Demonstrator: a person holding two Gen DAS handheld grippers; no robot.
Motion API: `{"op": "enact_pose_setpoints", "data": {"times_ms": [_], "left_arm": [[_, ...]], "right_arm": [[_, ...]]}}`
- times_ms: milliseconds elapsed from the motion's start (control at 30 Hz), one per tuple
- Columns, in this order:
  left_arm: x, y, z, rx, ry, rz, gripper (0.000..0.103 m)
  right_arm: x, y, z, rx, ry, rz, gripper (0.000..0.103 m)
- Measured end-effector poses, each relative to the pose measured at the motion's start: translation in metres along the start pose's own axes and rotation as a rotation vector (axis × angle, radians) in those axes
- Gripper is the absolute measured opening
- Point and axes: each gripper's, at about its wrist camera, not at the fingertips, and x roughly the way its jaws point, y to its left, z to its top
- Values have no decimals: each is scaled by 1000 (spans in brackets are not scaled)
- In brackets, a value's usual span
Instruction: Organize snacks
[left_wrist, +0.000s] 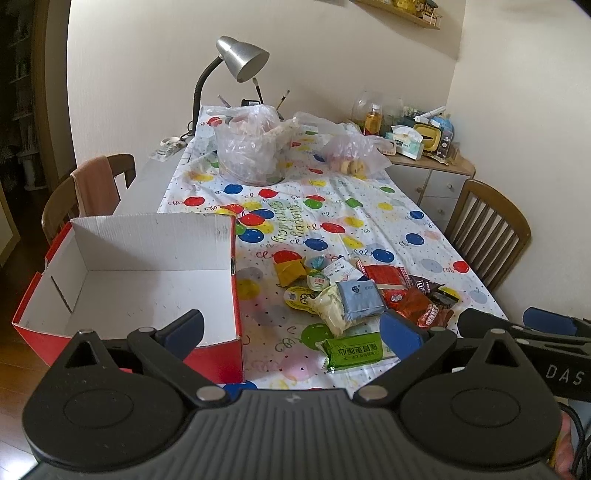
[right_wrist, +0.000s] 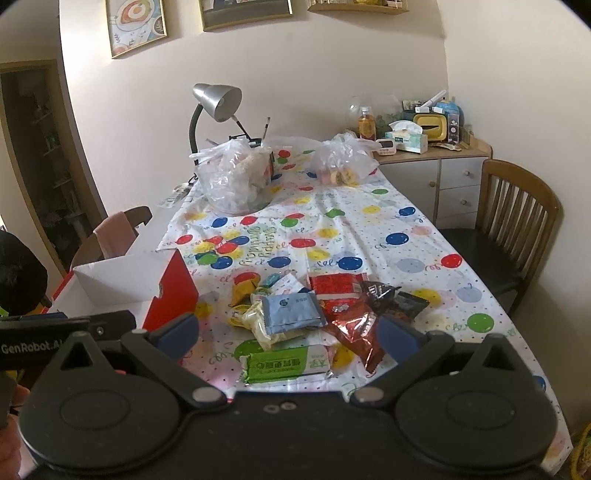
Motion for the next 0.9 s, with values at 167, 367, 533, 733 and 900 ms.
{"op": "enact_pose_setpoints", "data": {"times_ms": [167, 367, 533, 733, 900], "left_arm": [[0, 0, 0, -1, -1, 1, 102], [-2, 3, 2, -1, -4, -2, 102], [-3, 4, 5, 0, -9, -4, 102], [-4, 4, 5, 1, -10, -3, 102], [-4, 4, 5, 1, -10, -4, 102]], "right_arm": [[1, 3, 0, 0, -6, -2, 103], [1, 3, 1, 1, -8, 0, 103], [1, 4, 2, 3, -9, 1, 103], [0, 6, 3, 5, -12, 14, 103], [0, 5, 3, 5, -13, 13, 103]]}}
